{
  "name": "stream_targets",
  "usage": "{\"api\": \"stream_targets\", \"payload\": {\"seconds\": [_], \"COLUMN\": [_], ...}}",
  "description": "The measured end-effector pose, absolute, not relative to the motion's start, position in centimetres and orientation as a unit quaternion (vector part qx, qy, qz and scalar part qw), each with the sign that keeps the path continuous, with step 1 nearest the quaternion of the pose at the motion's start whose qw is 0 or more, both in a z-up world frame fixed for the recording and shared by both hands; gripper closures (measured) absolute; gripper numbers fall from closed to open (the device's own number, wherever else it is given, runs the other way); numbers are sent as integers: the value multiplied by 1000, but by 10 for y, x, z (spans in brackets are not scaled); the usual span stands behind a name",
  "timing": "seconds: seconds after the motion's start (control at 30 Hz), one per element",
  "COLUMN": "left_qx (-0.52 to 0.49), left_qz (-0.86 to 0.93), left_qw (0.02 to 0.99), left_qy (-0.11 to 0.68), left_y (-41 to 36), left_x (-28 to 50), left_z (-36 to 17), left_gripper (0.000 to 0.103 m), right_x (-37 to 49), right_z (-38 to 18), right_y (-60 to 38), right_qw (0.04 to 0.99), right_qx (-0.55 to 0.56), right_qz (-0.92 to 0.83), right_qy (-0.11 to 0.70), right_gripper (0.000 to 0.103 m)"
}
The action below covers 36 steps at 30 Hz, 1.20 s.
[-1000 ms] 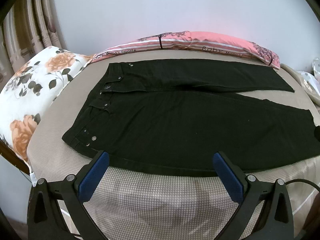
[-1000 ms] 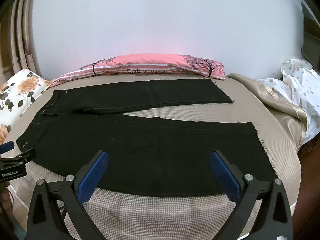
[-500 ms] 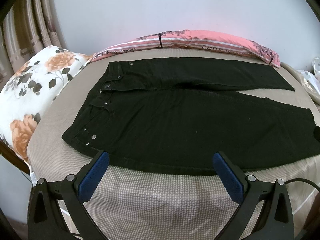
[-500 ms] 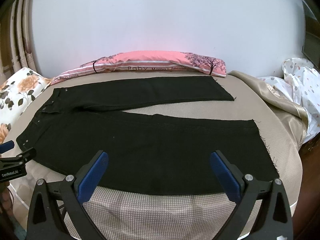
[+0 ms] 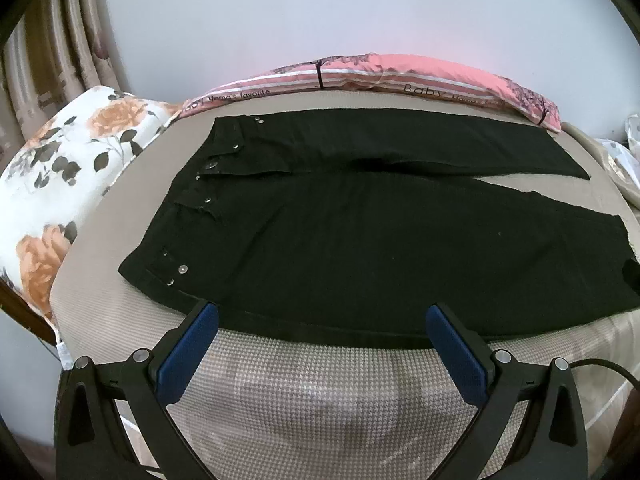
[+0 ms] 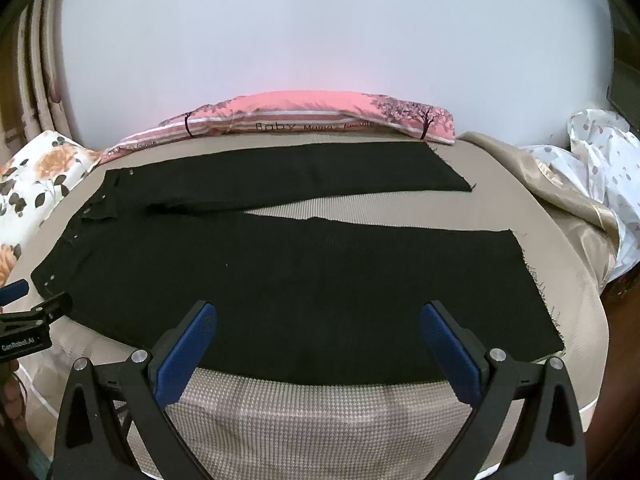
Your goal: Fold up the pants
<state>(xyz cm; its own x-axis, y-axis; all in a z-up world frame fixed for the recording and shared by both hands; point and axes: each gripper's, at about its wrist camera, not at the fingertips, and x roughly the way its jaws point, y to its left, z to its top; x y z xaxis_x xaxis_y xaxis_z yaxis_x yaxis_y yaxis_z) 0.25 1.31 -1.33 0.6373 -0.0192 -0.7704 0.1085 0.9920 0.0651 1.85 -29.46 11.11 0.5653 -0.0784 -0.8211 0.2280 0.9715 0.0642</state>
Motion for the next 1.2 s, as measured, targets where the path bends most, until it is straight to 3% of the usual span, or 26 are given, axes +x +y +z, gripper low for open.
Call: {"api": "stream_targets", "payload": {"seconds": [0.43,0.87,1.03,1.2], "left_qx": [70,47,7,-88], "left_qz": [-24,-26,-73,-122], "left_qw": [907,912,903,874], "left_qy": [414,408,422,462], "left_y": [34,123,158,190], "left_x": [33,169,240,312], "left_z": [1,31,27,6], "left_gripper": [0,1,32,43], "right_x": [36,145,195,222], "right_z": [99,99,79,49], "right_y": [-307,-290,-272,-255], "right_qw": [859,867,851,835], "right_qx": [107,151,165,171], "right_qz": [-88,20,33,36], "right_qy": [493,474,498,522], "right_gripper": [2,1,1,1]}}
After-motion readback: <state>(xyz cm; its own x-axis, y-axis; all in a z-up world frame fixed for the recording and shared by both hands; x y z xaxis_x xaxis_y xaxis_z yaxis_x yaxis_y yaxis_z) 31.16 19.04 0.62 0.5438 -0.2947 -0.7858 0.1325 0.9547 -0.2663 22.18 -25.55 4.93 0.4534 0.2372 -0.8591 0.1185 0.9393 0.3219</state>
